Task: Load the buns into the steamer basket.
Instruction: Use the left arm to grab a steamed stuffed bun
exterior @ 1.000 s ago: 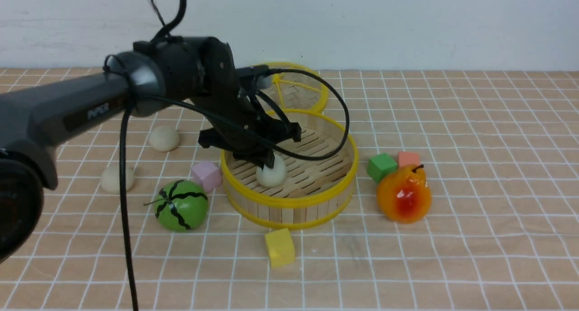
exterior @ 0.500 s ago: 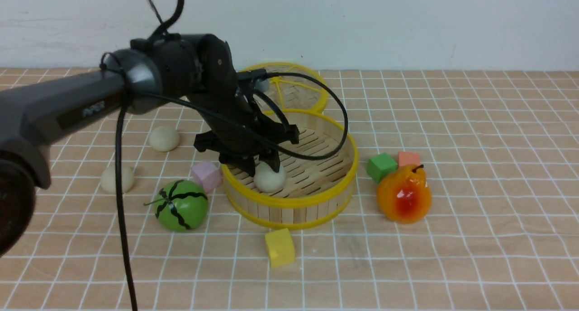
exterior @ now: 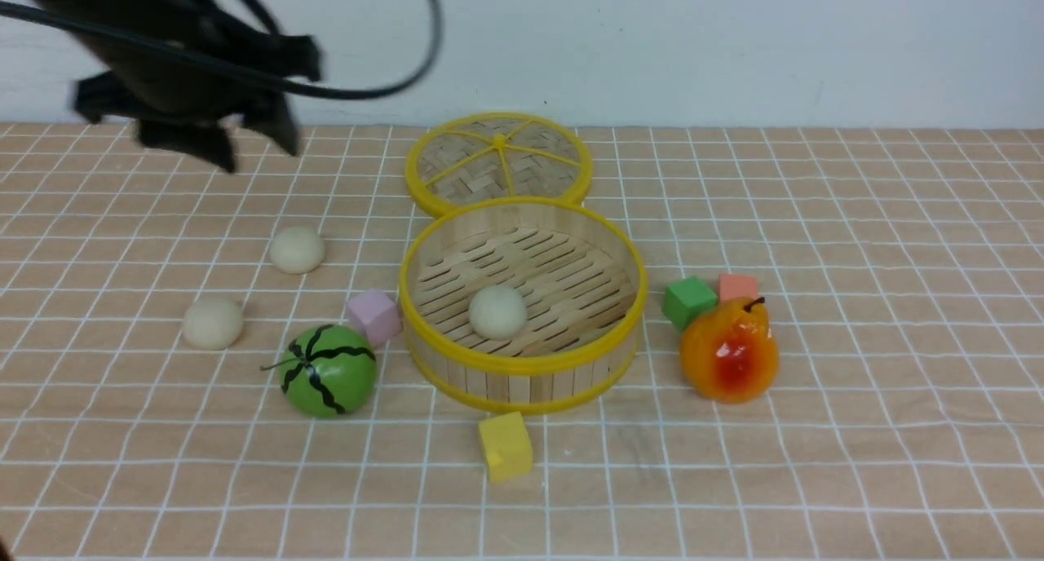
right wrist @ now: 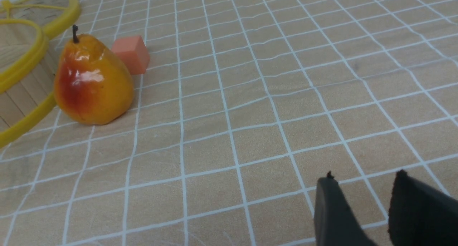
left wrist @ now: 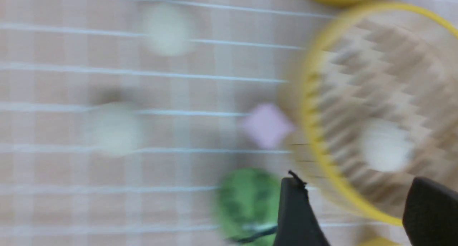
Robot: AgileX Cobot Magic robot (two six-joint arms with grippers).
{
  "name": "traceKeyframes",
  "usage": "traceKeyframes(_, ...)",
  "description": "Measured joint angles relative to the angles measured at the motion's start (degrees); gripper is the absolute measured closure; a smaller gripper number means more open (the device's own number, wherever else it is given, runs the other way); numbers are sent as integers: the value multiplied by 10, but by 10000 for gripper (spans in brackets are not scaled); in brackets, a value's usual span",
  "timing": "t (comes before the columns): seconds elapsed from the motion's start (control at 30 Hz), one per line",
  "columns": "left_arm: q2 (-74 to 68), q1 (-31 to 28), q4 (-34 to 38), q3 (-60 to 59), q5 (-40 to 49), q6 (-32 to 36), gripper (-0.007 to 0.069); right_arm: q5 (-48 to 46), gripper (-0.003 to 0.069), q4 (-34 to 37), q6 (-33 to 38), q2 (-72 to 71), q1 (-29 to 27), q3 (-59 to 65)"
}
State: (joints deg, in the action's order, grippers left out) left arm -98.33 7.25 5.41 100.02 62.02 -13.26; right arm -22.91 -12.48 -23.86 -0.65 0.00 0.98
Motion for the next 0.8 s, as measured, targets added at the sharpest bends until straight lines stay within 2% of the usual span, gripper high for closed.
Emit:
traceKeyframes(0.1,-8,-61,-1,0,14,-1,228,0,418,0,0,0,0,0)
traceKeyframes(0.27,-49,-118,-4,0,16,-1,228,0,418,0,0,0,0,0)
traceKeyframes(0.53,-135,-128,2,0,-22,0,228,0,418,0,0,0,0,0)
traceKeyframes(0.8,-210,-128,52,0,-43,1,236,0,418,0,0,0,0,0)
